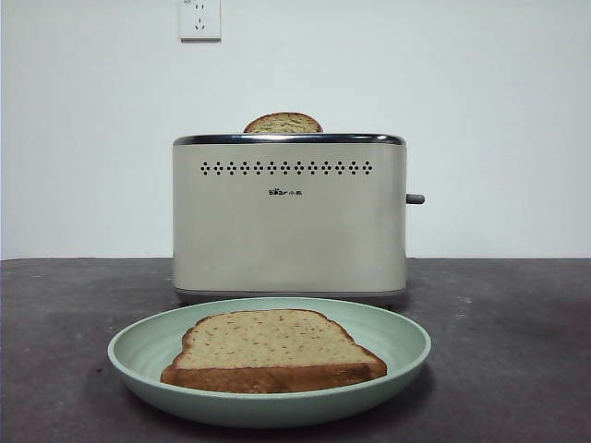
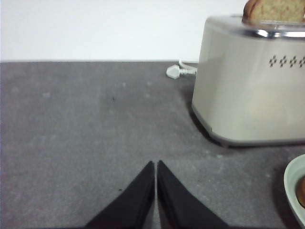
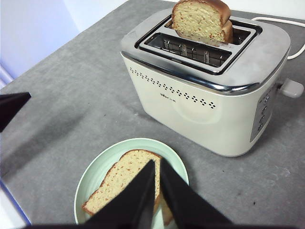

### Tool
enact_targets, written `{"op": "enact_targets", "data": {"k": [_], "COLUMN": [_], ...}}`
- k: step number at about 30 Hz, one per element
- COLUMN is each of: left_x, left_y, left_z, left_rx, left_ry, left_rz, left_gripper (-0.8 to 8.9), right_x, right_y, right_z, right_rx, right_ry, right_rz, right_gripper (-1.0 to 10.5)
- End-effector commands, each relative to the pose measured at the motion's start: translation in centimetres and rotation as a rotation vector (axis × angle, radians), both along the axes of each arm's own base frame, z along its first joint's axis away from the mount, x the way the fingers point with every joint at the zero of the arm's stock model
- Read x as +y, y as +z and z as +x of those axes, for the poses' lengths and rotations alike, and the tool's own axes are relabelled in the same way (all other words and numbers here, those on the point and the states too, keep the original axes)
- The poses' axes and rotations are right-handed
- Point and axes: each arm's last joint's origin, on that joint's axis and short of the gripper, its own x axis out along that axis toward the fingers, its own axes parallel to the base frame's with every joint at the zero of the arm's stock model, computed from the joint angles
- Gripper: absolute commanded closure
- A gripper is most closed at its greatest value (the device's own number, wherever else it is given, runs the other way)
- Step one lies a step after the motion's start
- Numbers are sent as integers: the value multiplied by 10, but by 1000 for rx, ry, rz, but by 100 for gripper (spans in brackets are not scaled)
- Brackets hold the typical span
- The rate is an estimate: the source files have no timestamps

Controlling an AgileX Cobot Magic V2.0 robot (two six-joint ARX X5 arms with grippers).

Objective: Take the bread from the toaster,put the bread on the plate,put the plate on the table

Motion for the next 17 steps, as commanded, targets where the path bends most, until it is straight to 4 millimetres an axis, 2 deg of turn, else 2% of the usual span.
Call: {"op": "enact_targets", "data": {"k": [1, 8, 17], "left_x": [0, 0, 0], "left_y": [-5, -12, -11], "left_z": [0, -1, -1], "left_rx": [-17, 63, 50], "left_ry": [8, 8, 7], "left_rz": [-3, -5, -5], "left_gripper": [807, 807, 807], "right_x": [1, 1, 1], "right_y": [6, 6, 6], "right_z": [0, 0, 0], "right_rx": [-26, -26, -26], "right_ry": [5, 5, 5], "right_rz": [6, 6, 6], "right_gripper": [941, 941, 941]}}
